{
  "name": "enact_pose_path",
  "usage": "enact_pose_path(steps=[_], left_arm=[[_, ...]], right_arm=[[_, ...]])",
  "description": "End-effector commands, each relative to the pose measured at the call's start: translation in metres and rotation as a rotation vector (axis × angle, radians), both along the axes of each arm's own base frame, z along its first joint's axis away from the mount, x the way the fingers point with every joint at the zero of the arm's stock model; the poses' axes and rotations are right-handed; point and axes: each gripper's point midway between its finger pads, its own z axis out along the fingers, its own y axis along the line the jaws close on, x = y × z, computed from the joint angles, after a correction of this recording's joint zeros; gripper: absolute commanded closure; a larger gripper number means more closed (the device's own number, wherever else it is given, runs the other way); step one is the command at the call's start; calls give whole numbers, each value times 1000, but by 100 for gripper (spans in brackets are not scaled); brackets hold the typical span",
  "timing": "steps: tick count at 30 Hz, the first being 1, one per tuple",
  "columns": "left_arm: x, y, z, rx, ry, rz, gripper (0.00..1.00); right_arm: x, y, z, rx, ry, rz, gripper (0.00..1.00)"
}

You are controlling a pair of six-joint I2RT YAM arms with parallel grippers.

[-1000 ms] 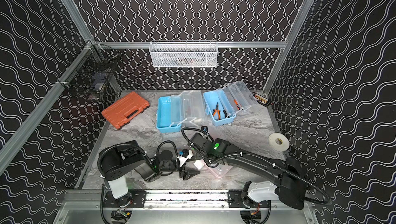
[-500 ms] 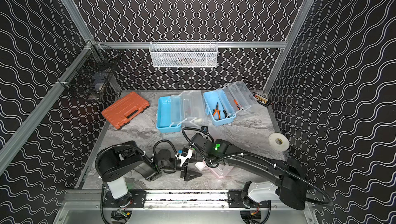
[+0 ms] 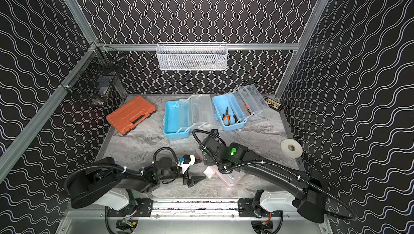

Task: Close toolboxes
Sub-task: Fasten the toolbox latch on the toolbox.

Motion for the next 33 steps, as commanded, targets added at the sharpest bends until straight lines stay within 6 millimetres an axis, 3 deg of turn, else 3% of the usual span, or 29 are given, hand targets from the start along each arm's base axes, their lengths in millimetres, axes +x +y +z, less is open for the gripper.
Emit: enact_pose_path(steps=[1,8,20,33], left_arm=[[8,18,-35,220,-72,57,10],[13,26,-49,374,-160,90,8],[-18,-15,-57,273,-71,-98,9],[-13,-35,-66,226,-51,-101,9]], right_arm=[[0,-11,4,-50,-13,-7,19],[1,-15,9,-37,-36,-25,14],[1,-18,5,-37,-41,-25,12],[-2,-22,10,-15,-51,-25,12]])
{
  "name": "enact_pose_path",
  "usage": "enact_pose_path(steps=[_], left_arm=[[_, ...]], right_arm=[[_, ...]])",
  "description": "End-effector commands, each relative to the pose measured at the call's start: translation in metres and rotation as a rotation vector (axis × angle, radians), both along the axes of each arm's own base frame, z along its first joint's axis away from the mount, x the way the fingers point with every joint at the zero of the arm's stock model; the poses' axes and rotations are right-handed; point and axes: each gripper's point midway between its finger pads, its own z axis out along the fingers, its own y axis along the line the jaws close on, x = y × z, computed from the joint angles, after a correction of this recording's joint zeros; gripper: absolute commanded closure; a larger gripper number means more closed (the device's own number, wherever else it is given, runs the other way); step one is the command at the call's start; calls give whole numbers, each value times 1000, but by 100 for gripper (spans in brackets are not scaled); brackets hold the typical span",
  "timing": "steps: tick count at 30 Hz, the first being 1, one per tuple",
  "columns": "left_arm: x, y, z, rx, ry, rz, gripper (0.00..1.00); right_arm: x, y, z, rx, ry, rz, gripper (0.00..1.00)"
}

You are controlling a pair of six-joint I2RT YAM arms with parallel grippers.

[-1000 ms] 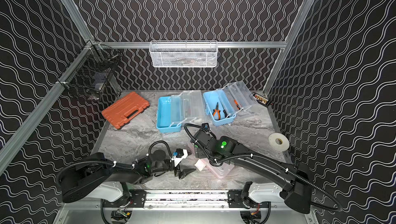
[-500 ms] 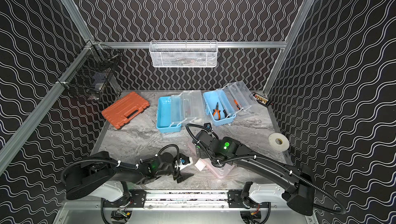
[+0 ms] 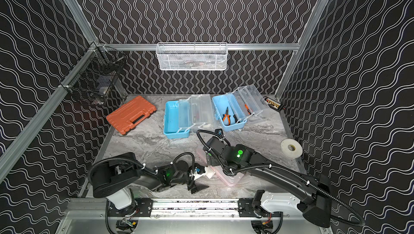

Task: Close toolboxes
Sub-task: Fasten the toolbox latch on the toolbox.

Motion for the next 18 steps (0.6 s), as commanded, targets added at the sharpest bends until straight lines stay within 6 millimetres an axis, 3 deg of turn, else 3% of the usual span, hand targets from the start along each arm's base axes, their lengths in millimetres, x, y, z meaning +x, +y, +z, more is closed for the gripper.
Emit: enact_pose_path(steps=[1,12,18], left_arm=[[2,-13,19,-87,-24,-21,9],[-8,-25,64,-208,-42,-92,10],[-8,-26,71,-207,-58,-94,11]], right_arm=[[0,-3,-1,-10,-4,-9,12],[1,-3,-7,-19,0,-11,12],[3,-6,-8,-36,-12,-28,12]])
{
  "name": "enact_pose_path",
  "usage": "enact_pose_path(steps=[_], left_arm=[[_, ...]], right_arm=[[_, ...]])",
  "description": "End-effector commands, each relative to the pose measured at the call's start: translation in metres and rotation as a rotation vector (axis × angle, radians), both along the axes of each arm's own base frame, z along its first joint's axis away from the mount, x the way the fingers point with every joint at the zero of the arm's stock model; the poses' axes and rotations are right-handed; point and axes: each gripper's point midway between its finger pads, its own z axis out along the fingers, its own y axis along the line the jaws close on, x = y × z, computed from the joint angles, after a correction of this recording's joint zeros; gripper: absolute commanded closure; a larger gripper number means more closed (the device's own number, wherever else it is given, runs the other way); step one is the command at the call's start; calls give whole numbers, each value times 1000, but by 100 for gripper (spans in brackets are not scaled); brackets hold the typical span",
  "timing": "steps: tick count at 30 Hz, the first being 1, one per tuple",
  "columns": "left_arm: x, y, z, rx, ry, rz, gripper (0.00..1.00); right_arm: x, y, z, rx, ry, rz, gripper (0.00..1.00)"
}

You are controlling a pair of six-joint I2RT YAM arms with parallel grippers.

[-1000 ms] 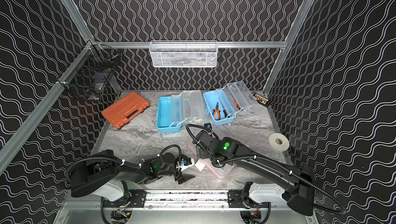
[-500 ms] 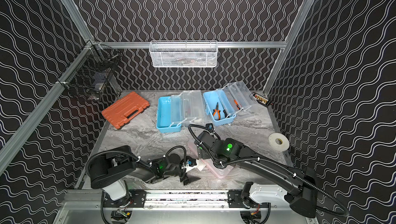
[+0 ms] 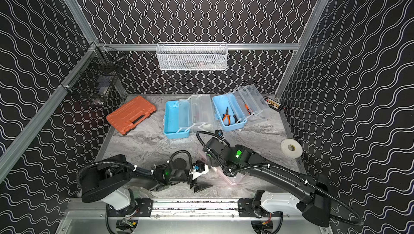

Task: Close toolboxes
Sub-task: Fasten the toolbox latch on the toolbox.

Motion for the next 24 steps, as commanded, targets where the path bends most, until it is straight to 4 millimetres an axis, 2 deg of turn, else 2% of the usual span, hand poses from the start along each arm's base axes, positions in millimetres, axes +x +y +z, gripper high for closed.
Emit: enact_pose_path(steps=[1,9,13,17,24], left_arm=[[1,-5,8,-27,-24,-12,11],[2,-10,4,-44,-8,-2,11],[3,-13,8,-44,-19,-5,11],[4,-16,12,-44,-34,-7,11],[4,-21,14,-43,-36,-20,11]], right_arm=[[4,-4,1,-11,-23,-28,12],[6,-16,1,-55,-40,-67,11],[12,-37,4,-68,-47,-156,10],[22,-50,-2,-5,4,-206,10],[34,-58,-19,6,74,-237,10]])
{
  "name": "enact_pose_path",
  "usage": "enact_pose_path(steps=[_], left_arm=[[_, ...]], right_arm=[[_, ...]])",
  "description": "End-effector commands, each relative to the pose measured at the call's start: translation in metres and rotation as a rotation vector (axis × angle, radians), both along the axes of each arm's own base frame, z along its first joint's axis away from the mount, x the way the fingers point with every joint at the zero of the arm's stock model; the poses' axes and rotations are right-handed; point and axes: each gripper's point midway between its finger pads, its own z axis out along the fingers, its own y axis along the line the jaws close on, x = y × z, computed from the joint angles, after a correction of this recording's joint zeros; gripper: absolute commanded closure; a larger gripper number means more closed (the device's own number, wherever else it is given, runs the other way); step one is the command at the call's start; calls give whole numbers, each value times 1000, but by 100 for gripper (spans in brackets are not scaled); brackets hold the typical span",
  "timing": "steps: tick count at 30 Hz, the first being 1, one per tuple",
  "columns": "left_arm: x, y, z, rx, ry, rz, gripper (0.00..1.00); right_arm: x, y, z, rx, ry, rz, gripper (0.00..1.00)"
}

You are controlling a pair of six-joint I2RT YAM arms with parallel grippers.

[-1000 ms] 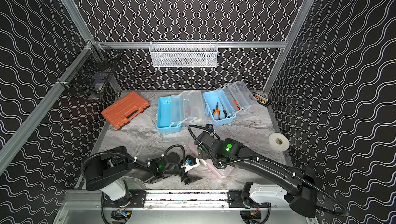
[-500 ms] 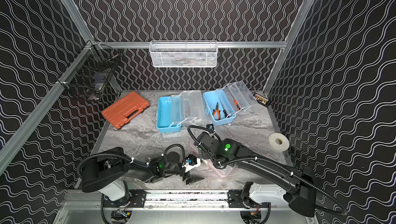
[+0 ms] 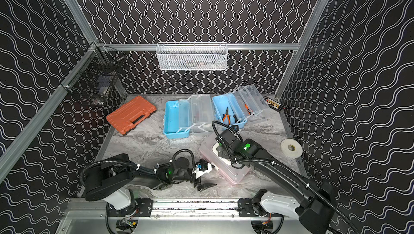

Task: Close toolboxes
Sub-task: Fasten the toolbox latch on the toolbox.

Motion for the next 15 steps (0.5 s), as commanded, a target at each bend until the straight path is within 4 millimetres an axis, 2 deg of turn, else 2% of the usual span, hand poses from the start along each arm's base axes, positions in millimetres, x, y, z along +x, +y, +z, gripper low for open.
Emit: enact_pose_path(steps=[1,5,9,15], left_arm=[[2,-5,2,-7,-31,-12,11],[0,-4,4,-12,-38,-7,11],[-3,10,7,-7,-62,14,11],[-2,29,-10,67,-110,50,11]], right_arm=[[2,7,-9,20,35,23,10],[4,10,-17,30,58,25,10],[5,9,-23,31,78,22,10],[6,8,-26,39,85,23,10]])
